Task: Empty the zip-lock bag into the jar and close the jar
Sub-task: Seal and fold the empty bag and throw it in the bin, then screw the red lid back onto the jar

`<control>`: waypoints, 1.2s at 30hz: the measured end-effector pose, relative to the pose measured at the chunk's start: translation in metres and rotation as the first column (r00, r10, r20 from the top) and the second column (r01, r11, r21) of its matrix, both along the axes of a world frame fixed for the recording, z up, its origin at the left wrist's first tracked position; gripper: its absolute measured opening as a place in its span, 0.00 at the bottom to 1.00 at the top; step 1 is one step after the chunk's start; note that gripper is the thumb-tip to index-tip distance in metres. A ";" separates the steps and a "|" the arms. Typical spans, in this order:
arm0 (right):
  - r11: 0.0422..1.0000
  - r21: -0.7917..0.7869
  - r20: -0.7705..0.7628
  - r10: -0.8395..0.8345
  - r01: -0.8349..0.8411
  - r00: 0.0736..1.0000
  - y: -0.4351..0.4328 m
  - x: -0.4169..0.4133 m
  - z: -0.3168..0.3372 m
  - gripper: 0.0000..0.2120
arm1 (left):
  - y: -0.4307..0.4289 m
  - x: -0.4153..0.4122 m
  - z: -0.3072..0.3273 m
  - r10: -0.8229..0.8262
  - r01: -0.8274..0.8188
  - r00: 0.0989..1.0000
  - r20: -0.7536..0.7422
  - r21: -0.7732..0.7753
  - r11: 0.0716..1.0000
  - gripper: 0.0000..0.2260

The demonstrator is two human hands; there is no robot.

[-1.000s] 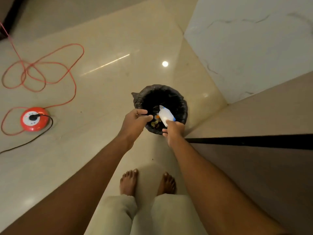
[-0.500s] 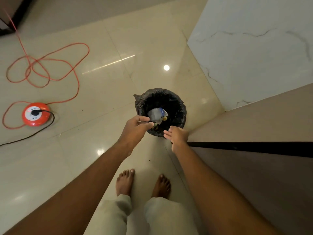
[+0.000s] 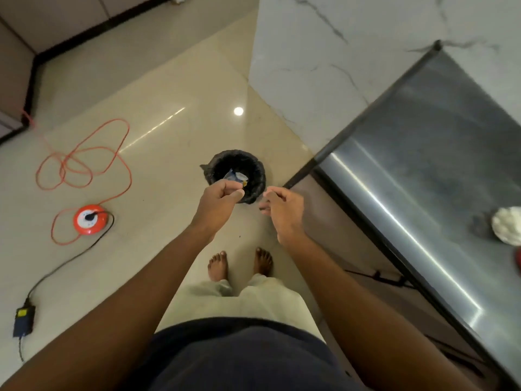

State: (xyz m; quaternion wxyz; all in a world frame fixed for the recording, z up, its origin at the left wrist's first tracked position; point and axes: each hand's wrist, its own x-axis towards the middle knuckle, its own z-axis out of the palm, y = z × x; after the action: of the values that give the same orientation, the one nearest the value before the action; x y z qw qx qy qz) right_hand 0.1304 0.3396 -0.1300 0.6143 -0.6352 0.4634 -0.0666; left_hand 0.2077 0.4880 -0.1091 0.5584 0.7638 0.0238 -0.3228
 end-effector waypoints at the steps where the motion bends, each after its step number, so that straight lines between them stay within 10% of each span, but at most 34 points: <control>1: 1.000 -0.016 0.046 -0.013 0.014 0.999 -0.003 -0.009 0.015 0.07 | -0.004 -0.004 0.009 -0.033 0.034 0.999 0.038 -0.013 0.999 0.05; 10: 0.826 -0.518 0.183 -0.148 0.223 0.972 -0.060 -0.104 0.084 0.09 | -0.091 -0.027 0.072 -0.379 0.408 0.886 0.269 -0.060 0.911 0.05; 22: 0.548 -0.706 0.179 -0.475 0.449 0.862 -0.189 -0.253 0.124 0.08 | -0.278 -0.122 0.116 -0.697 0.797 0.568 0.438 -0.081 0.598 0.05; 36: 0.652 -0.745 -0.459 -0.350 -0.139 0.817 -0.400 -0.365 0.106 0.34 | -0.473 -0.231 0.104 -0.746 0.806 0.563 0.356 -0.040 0.590 0.51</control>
State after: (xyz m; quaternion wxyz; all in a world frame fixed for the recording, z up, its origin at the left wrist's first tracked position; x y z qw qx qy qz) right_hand -0.2349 -0.0602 -0.0239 0.1240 -0.7905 0.5917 -0.0977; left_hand -0.0229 0.0148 -0.0054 0.4275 0.6752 -0.4339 -0.4160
